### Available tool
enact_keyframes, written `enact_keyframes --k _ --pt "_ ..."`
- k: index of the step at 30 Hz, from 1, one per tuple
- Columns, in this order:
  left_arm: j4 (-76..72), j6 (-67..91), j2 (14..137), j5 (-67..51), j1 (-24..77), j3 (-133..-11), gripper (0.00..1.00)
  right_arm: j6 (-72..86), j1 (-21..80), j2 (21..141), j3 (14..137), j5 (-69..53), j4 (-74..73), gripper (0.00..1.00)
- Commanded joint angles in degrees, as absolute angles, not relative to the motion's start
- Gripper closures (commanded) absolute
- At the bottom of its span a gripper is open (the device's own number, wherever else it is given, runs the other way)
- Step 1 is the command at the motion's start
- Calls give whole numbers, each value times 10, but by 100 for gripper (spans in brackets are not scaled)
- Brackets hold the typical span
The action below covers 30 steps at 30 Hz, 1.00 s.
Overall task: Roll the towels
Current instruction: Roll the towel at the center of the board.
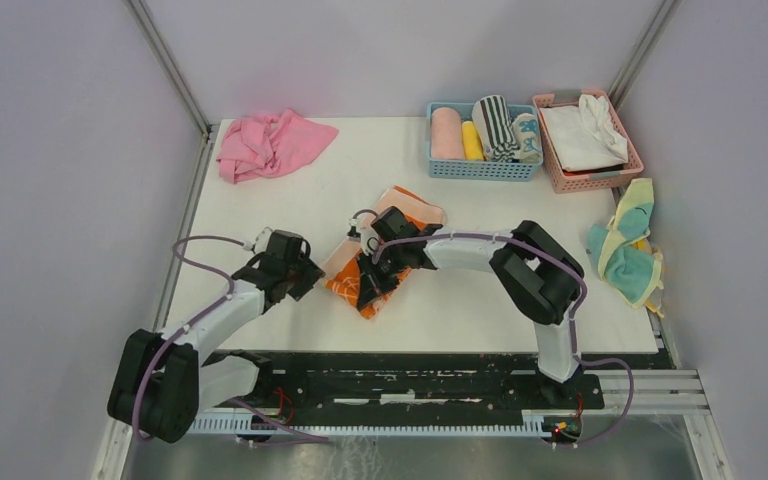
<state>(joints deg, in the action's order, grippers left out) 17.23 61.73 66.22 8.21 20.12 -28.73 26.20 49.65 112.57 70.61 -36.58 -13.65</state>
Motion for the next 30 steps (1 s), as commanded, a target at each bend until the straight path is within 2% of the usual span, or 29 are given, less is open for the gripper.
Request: enact_keyframes --k 1,7,11,16,26,30 --pt "206 568 608 96 170 -300 41 346 462 1152 712 -480 -71 100" --pt "219 551 519 27 121 -266 25 397 424 1186 715 -537 -38 100" --pt "215 544 487 -6 115 -249 21 408 409 1208 722 -548 -29 100" --pt "136 545 478 -67 115 -216 17 408 401 1237 737 -553 -34 100" --pt "26 549 579 -109 115 -207 23 412 393 1267 738 -551 -28 100" --pt "9 546 612 -99 116 -220 34 405 393 1267 742 -550 -37 100"
